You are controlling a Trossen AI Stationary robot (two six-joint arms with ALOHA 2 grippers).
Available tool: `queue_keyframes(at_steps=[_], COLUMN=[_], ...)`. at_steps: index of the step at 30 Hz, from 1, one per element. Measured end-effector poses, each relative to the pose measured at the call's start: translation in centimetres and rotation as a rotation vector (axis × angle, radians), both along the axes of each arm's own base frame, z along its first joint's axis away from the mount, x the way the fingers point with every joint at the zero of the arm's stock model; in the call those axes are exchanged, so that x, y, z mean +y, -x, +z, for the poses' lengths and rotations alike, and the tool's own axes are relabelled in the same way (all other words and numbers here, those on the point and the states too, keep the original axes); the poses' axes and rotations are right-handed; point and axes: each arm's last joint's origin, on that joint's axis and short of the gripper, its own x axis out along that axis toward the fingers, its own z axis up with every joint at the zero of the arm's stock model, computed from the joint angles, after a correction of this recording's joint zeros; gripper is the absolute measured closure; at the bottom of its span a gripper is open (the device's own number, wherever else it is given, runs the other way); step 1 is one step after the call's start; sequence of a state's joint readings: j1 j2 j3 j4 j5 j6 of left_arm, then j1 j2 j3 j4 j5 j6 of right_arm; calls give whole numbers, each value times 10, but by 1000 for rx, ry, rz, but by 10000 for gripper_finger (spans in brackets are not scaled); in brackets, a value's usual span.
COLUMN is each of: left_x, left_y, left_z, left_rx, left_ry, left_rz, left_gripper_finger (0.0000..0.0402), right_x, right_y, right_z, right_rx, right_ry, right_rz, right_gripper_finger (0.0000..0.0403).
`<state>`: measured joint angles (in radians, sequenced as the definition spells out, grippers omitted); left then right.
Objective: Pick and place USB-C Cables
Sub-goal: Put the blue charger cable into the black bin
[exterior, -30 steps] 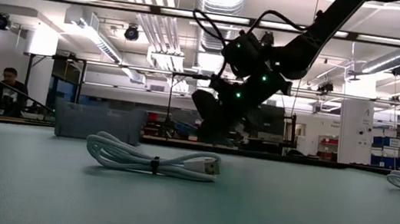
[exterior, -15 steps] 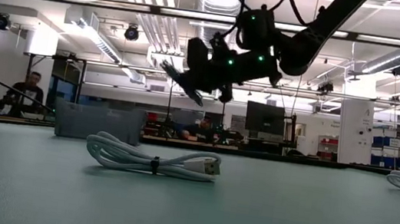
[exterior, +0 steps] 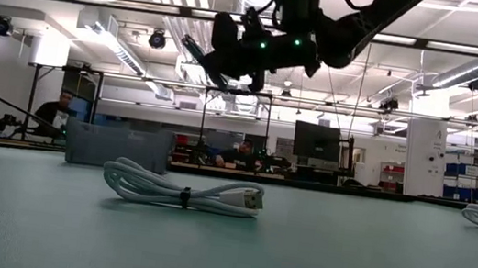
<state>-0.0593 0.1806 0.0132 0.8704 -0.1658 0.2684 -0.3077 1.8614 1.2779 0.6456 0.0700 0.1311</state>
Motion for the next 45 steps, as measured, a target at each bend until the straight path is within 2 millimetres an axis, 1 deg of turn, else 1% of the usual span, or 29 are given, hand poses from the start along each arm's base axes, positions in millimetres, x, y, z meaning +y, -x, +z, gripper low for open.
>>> queue_keyframes(at_steps=[5, 14, 18, 25, 45], left_x=[0, 0, 0, 0, 0], left_y=[1, 2, 2, 2, 3], left_z=[1, 2, 3, 3, 4], left_rx=[-12, -33, -37, -38, -54], left_ry=[0, 1, 2, 2, 7], left_rz=[0, 0, 1, 1, 6], left_gripper_finger=[401, 401, 401, 401, 401], right_x=[-2, -4, -5, -5, -7], right_y=[-7, -16, -18, -19, -19], right_z=[18, 40, 47, 53, 58], right_rx=[13, 80, 88, 76, 26], right_ry=[42, 67, 78, 98, 110], right_rz=[4, 33, 36, 37, 52], right_gripper_finger=[380, 380, 380, 380, 381])
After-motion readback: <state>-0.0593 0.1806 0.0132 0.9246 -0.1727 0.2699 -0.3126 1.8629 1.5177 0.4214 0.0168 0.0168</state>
